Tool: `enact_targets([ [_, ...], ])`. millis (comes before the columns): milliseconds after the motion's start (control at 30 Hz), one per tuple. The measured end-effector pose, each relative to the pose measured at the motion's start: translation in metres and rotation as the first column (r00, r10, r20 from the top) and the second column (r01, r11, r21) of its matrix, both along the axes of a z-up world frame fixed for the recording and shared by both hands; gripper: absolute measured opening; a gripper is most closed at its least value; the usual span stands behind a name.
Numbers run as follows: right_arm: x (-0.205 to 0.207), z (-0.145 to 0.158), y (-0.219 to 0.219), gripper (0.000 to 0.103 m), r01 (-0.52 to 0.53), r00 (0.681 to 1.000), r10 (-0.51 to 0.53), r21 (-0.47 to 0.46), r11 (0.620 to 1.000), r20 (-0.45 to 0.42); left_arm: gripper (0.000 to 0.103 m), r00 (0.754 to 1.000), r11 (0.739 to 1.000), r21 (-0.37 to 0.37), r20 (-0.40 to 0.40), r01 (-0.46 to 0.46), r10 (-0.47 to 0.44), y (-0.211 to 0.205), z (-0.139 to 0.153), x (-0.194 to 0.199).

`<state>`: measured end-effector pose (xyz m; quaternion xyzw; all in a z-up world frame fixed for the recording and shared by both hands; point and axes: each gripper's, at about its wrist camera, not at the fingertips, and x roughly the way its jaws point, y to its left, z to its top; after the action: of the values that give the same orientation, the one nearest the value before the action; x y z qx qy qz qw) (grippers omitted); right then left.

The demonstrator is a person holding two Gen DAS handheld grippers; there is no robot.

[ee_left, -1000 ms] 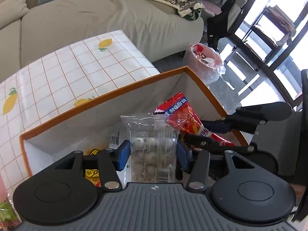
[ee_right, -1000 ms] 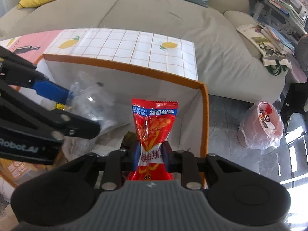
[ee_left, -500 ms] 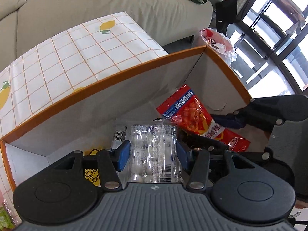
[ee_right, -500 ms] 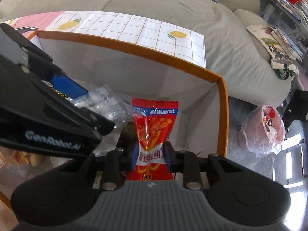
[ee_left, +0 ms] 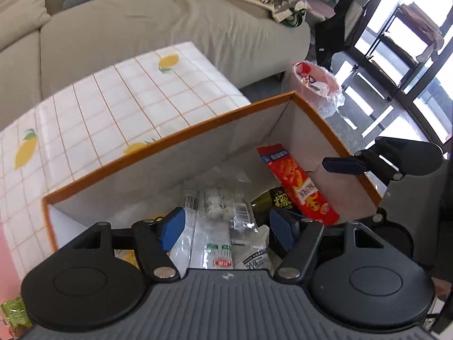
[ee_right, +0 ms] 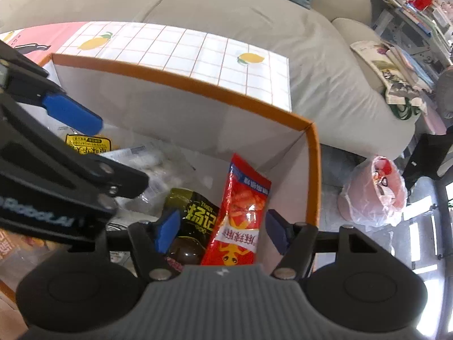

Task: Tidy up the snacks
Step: 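Open both tools to drop the two bags into the box, then withdraw both tools from the box toward the bottle and green bag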

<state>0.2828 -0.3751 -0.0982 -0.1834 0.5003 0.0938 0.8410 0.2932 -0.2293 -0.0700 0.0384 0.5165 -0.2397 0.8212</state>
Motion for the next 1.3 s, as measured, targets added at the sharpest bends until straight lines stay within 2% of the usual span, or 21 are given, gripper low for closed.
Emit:
enact_targets([
  [100, -0.007, 0.011, 0.003, 0.072, 0.012, 1.0, -0.012, -0.005, 1.0, 0.018, 0.08, 0.999, 1.0, 0.004, 0.036, 0.004, -0.004, 0.007, 0.016, -0.011],
  [167, -0.013, 0.02, 0.005, 0.081, 0.028, 0.999, -0.028, 0.001, 1.0, 0.037, 0.08, 0.997, 1.0, 0.013, 0.071, 0.005, -0.005, 0.011, 0.027, -0.02],
  [400, -0.045, 0.063, 0.021, 0.081, 0.073, 0.988, -0.079, 0.05, 0.996, 0.129, 0.08, 0.987, 1.0, 0.021, 0.158, -0.011, 0.007, 0.037, 0.066, -0.052],
  [600, -0.077, 0.099, 0.039, 0.085, 0.114, 0.971, -0.142, 0.149, 0.982, 0.193, 0.079, 0.961, 0.999, -0.013, 0.273, -0.031, 0.034, 0.069, 0.099, -0.09],
  [767, -0.113, 0.117, 0.062, 0.086, 0.098, 0.957, -0.161, 0.253, 0.962, 0.241, 0.076, 0.928, 0.994, -0.038, 0.356, -0.104, 0.111, 0.104, 0.115, -0.12],
  [900, -0.141, 0.118, 0.085, 0.087, 0.102, 0.933, -0.192, 0.286, 0.953, 0.305, 0.076, 0.894, 0.971, -0.142, 0.385, -0.19, 0.231, 0.147, 0.12, -0.146],
  [1033, -0.165, 0.115, 0.107, 0.087, 0.117, 0.916, -0.24, 0.359, 0.926, 0.321, 0.072, 0.877, 0.937, -0.201, 0.337, -0.287, 0.341, 0.188, 0.114, -0.164],
  [1133, -0.179, 0.111, 0.129, 0.088, 0.115, 0.904, -0.258, 0.387, 0.915, 0.342, 0.066, 0.855, 0.913, -0.2, 0.323, -0.356, 0.405, 0.215, 0.101, -0.177],
  [1300, -0.194, 0.096, 0.166, 0.088, 0.118, 0.89, -0.282, 0.415, 0.902, 0.359, 0.059, 0.829, 0.881, -0.12, 0.299, -0.458, 0.472, 0.252, 0.075, -0.195],
])
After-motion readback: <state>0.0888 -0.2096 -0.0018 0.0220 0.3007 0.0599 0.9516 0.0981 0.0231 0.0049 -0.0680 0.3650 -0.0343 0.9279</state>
